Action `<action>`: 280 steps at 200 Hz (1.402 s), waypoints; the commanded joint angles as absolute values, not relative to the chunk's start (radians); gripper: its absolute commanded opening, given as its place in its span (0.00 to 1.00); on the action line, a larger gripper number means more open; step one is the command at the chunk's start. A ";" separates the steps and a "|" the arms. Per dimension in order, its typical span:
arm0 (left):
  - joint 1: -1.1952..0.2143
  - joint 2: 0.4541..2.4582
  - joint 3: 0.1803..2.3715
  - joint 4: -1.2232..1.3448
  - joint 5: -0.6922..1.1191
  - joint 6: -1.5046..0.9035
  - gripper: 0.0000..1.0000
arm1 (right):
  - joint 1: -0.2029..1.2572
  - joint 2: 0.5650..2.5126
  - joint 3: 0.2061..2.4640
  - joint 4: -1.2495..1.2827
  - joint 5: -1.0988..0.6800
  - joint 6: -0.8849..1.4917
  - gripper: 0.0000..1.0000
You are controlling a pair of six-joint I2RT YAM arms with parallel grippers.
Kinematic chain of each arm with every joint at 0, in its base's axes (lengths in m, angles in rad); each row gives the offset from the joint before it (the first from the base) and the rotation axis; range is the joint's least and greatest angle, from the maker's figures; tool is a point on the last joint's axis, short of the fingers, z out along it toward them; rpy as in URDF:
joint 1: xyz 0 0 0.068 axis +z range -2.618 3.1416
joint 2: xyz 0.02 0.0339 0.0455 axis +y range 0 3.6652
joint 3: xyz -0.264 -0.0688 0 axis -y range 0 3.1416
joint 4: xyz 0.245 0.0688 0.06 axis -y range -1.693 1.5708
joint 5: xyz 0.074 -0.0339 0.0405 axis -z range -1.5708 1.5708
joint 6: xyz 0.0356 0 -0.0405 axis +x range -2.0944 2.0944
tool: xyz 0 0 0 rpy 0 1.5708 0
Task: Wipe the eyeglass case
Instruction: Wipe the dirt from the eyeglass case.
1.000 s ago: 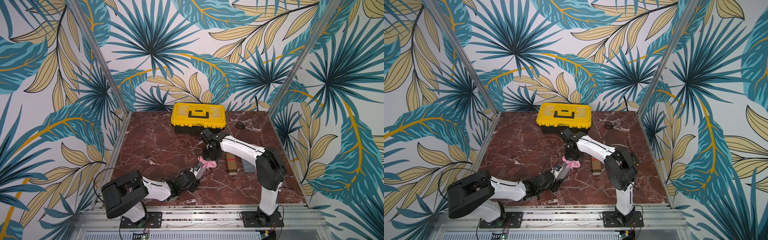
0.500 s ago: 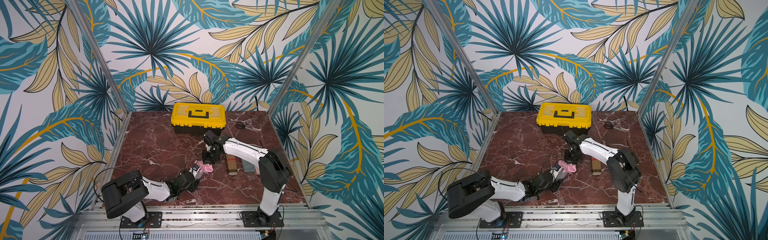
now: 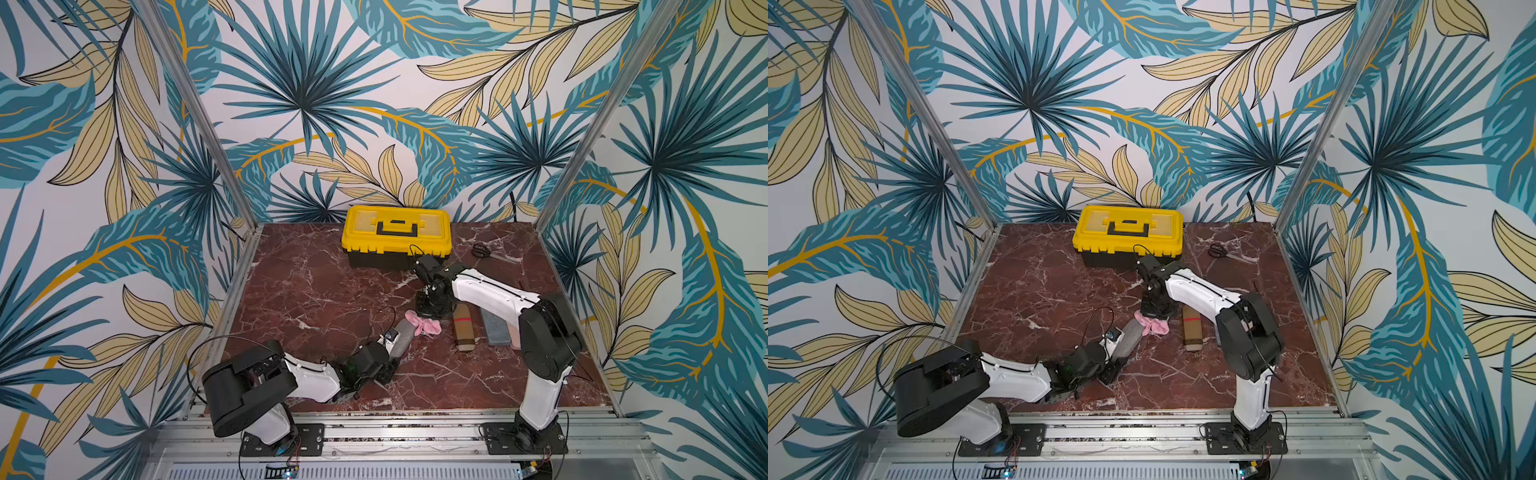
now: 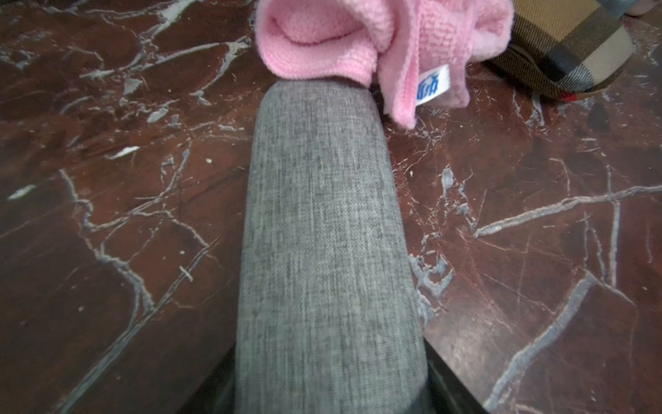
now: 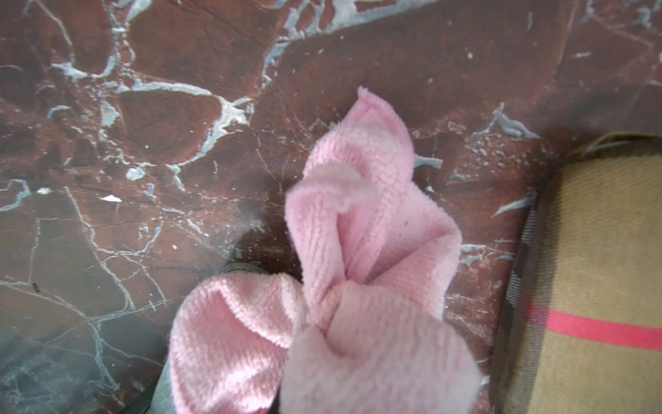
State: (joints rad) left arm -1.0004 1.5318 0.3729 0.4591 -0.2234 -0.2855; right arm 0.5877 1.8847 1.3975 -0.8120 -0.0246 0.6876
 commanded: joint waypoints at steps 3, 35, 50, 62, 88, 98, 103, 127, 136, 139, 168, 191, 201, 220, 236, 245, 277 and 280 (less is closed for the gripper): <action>-0.998 1.555 0.377 0.434 -0.206 -0.311 0.33 | 0.644 1.852 1.306 -0.770 -0.097 0.757 0.00; -0.997 1.574 0.395 0.429 -0.192 -0.303 0.32 | 0.731 1.749 1.173 -0.600 -0.225 0.930 0.00; -0.996 1.580 0.405 0.420 -0.183 -0.299 0.32 | 0.756 1.739 1.157 -0.520 -0.277 0.985 0.00; -0.996 1.582 0.408 0.417 -0.180 -0.299 0.32 | 0.758 1.758 1.162 -0.482 -0.302 1.001 0.00; -0.996 1.579 0.408 0.412 -0.167 -0.295 0.31 | 0.740 1.849 1.250 -0.539 -0.259 0.934 0.00; -0.996 1.578 0.409 0.411 -0.159 -0.295 0.31 | 0.713 1.879 1.309 -0.626 -0.167 0.874 0.00; -0.996 1.578 0.410 0.411 -0.152 -0.293 0.31 | 0.694 1.890 1.338 -0.664 -0.109 0.843 0.00; -0.995 1.580 0.421 0.395 -0.128 -0.282 0.31 | 0.626 1.945 1.486 -0.805 0.118 0.708 0.00; -0.995 1.580 0.423 0.391 -0.125 -0.282 0.30 | 0.626 1.984 1.555 -0.871 0.178 0.660 0.00; -0.996 1.580 0.423 0.389 -0.122 -0.282 0.30 | 0.627 1.996 1.575 -0.892 0.187 0.647 0.00; -0.996 1.566 0.426 0.372 -0.152 -0.291 0.30 | 0.659 1.963 1.556 -0.935 0.097 0.599 0.00; -0.996 1.527 0.414 0.356 -0.196 -0.298 0.30 | 0.685 1.871 1.473 -0.913 -0.032 0.655 0.00; -0.995 1.514 0.406 0.358 -0.210 -0.295 0.29 | 0.695 1.854 1.426 -0.865 -0.114 0.704 0.00; -0.995 1.510 0.406 0.349 -0.215 -0.277 0.29 | 0.710 1.863 1.347 -0.753 -0.250 0.768 0.00; -0.994 1.513 0.409 0.347 -0.194 -0.269 0.29 | 0.682 1.908 1.342 -0.753 -0.237 0.741 0.00; -0.994 1.508 0.411 0.341 -0.188 -0.271 0.29 | 0.647 1.937 1.368 -0.790 -0.165 0.701 0.00; -0.994 1.492 0.411 0.315 -0.190 -0.272 0.29 | 0.614 2.037 1.591 -1.003 0.090 0.563 0.00; -0.994 1.487 0.411 0.310 -0.192 -0.272 0.29 | 0.620 2.035 1.596 -1.002 0.080 0.560 0.00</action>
State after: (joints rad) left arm -0.9913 1.5169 0.4103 0.3702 -0.2047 -0.2752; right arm 0.6300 1.9682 1.5150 -0.8967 -0.0814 0.6518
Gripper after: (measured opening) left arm 0.625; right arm 0.140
